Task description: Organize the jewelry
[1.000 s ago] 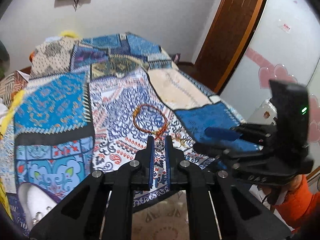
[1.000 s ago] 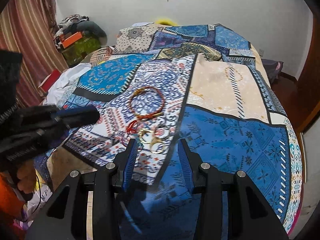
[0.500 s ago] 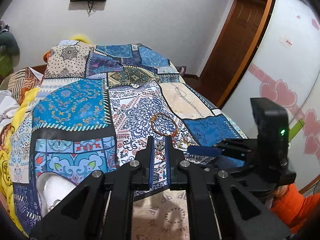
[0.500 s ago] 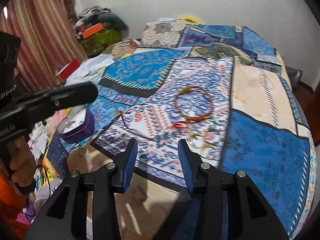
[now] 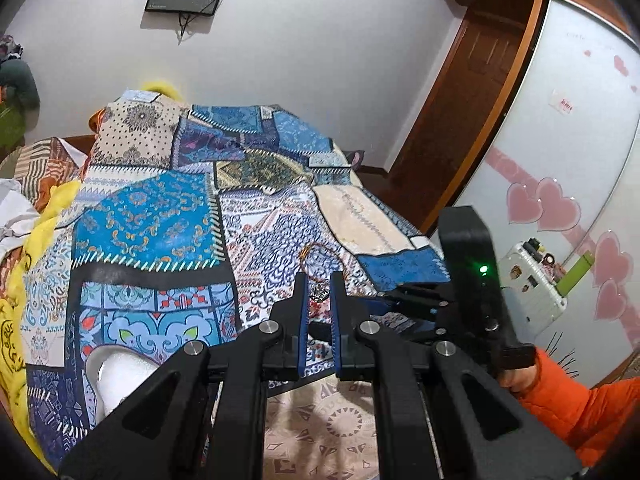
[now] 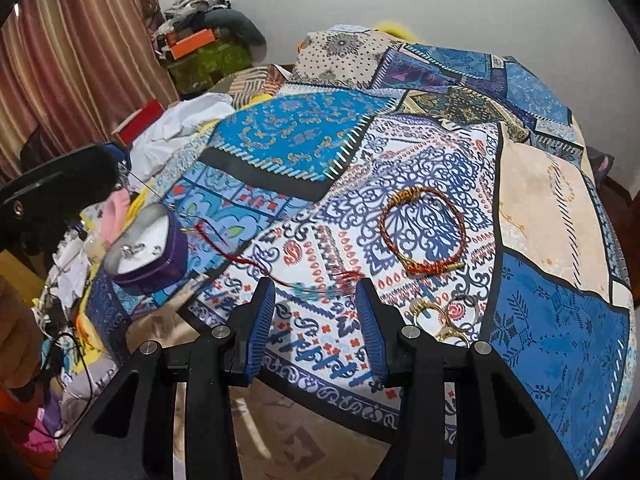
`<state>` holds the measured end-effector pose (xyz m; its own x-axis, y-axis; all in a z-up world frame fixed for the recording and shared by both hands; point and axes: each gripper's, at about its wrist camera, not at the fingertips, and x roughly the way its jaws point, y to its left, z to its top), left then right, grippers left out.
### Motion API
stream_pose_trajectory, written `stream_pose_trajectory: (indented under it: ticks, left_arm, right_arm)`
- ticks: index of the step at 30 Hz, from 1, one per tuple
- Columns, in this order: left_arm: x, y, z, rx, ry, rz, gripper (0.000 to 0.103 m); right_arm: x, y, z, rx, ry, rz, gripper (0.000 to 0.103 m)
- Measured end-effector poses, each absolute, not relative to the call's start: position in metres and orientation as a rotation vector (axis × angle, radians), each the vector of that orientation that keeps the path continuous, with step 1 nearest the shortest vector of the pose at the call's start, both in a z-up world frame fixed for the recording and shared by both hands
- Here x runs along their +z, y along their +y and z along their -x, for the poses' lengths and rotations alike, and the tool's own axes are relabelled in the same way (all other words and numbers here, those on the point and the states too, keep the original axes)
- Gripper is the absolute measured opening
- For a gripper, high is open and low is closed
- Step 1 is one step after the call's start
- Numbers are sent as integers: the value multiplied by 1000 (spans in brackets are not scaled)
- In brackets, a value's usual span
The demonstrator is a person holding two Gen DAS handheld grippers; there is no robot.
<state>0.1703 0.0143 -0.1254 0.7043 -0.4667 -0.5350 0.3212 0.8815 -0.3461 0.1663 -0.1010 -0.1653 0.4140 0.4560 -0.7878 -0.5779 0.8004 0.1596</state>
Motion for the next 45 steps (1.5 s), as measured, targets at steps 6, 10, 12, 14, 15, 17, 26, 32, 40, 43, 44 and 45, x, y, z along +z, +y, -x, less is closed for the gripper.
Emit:
stream_pose_trajectory:
  ticks: [6, 10, 12, 14, 15, 17, 26, 32, 40, 43, 44, 45]
  left_arm:
    - [-109, 10, -170, -461, 620, 220, 8]
    - [-106, 8, -170, -453, 612, 204, 8]
    - [-110, 9, -170, -446, 623, 210, 8]
    - [-116, 11, -172, -441, 640, 223, 8]
    - [-119, 12, -173, -436, 649, 231, 8]
    - [-123, 16, -173, -435, 662, 250, 8]
    - [-120, 31, -167, -422, 640, 283, 8]
    - [-119, 41, -163, -378, 627, 279, 8]
    - [-124, 67, -154, -281, 627, 287, 8]
    - [-130, 76, -150, -245, 636, 297, 8]
    - [-131, 79, -149, -239, 639, 302, 8]
    - [-133, 82, -148, -233, 641, 305, 8]
  right_arm:
    - [-164, -89, -163, 693, 939, 138, 38]
    - [-165, -77, -155, 756, 947, 149, 38]
    - [-167, -71, -153, 772, 949, 157, 38]
    - [-169, -67, -153, 779, 950, 157, 38]
    - [-171, -64, -153, 777, 950, 158, 38]
    - [-174, -59, -155, 770, 936, 164, 38]
    - [-179, -62, -160, 747, 939, 125, 8]
    - [-173, -73, -163, 691, 911, 93, 7]
    - [-160, -102, -171, 605, 882, 17, 7]
    - [-154, -108, -172, 586, 869, 6, 7]
    - [-152, -109, -172, 583, 865, 5, 7]
    - [-149, -110, -172, 584, 862, 4, 7]
